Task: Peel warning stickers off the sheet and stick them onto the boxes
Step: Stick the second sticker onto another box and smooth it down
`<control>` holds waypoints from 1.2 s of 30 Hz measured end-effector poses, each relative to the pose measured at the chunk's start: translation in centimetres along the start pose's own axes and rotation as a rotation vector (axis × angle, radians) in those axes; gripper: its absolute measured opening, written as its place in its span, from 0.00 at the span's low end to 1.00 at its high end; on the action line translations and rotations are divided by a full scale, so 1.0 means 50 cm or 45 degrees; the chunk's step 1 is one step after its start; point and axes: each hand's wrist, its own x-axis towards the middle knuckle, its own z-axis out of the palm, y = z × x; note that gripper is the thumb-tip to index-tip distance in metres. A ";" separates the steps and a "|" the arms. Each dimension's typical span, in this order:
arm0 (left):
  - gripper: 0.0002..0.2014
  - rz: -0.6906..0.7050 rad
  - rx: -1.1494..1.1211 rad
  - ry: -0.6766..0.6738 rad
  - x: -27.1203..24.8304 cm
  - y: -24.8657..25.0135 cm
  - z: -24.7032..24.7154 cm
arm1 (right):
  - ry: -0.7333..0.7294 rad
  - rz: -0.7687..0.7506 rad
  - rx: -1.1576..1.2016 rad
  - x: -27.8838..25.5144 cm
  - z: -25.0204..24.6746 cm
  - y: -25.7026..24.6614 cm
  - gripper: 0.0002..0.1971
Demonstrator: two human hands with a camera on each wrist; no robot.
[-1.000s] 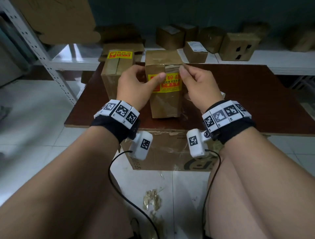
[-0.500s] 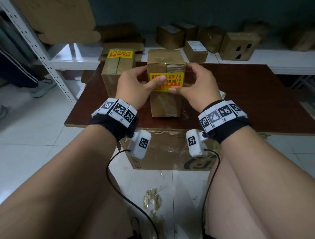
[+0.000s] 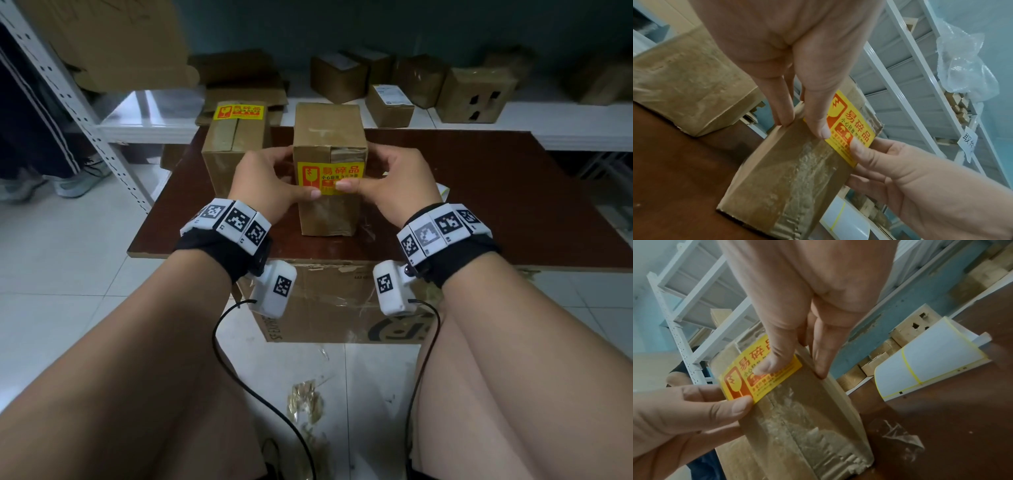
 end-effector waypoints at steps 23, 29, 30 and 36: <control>0.16 -0.164 -0.374 0.130 -0.028 0.044 -0.012 | -0.130 0.236 0.540 -0.017 -0.033 -0.034 0.22; 0.15 -0.127 -0.376 0.042 -0.025 0.044 -0.005 | 0.018 0.137 0.379 -0.004 -0.018 -0.012 0.25; 0.15 -0.131 -0.382 0.022 -0.023 0.041 -0.006 | 0.001 0.148 0.382 -0.002 -0.023 -0.011 0.24; 0.21 -0.081 -0.392 -0.107 -0.018 0.028 -0.007 | -0.063 0.194 0.366 -0.010 -0.041 -0.017 0.24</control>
